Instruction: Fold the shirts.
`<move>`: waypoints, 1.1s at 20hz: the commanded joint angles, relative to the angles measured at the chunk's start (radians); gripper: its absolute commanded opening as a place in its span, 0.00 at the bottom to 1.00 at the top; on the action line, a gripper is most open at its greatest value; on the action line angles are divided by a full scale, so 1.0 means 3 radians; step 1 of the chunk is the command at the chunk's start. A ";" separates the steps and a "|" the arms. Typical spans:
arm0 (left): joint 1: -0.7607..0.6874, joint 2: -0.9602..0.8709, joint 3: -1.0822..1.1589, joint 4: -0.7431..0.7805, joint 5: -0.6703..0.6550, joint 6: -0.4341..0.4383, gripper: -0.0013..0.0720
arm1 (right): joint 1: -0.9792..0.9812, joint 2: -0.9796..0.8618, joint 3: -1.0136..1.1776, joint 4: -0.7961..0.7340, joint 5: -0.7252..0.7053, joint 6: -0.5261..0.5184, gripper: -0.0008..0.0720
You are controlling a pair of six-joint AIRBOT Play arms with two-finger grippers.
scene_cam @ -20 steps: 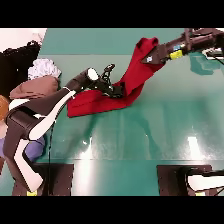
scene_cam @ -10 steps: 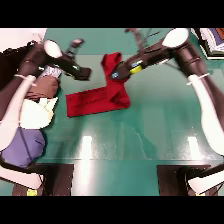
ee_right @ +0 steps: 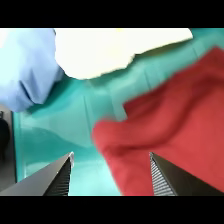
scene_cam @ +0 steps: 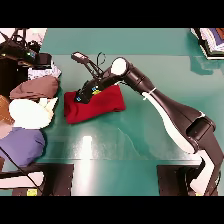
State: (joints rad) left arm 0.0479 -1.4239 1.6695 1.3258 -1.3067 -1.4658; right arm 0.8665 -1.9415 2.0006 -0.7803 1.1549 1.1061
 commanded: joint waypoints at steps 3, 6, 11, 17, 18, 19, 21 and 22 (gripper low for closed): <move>0.0061 0.0047 0.0003 -0.0155 -0.0060 0.0000 0.05 | -0.0608 0.0465 -0.0846 -0.0379 0.0238 0.0282 0.77; 0.0061 0.0047 0.0003 -0.0299 -0.0056 0.0000 0.05 | -0.1216 0.0745 -0.1486 -0.0370 0.0209 0.0454 0.77; 0.0046 0.0046 0.0003 -0.0459 0.0027 0.0000 0.05 | -0.1853 0.0607 -0.1958 0.0106 0.0202 0.0453 0.91; -0.0065 0.0043 -0.0008 -0.0448 0.0089 0.0024 0.05 | -0.1514 -0.0126 -0.1382 0.0628 0.0313 0.0437 0.91; -0.0078 0.0043 -0.0008 -0.0454 0.0093 0.0024 0.05 | -0.1414 -0.0248 -0.1245 0.0744 0.0327 0.0437 0.91; -0.0093 0.0043 -0.0008 -0.0450 0.0094 0.0025 0.05 | -0.1322 -0.0364 -0.1116 0.0877 0.0351 0.0437 0.90; -0.0099 0.0043 -0.0008 -0.0455 0.0090 0.0024 0.05 | -0.1133 -0.0566 -0.0829 0.1006 0.0399 0.0437 0.79; -0.0099 0.0043 -0.0008 -0.0456 0.0089 0.0024 0.05 | -0.1063 -0.0631 -0.0711 0.0996 0.0441 0.0437 0.68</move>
State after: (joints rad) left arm 0.0231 -1.4105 1.6676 1.1908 -1.2827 -1.4590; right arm 0.4854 -2.0552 1.6897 -0.5446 1.2575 1.2381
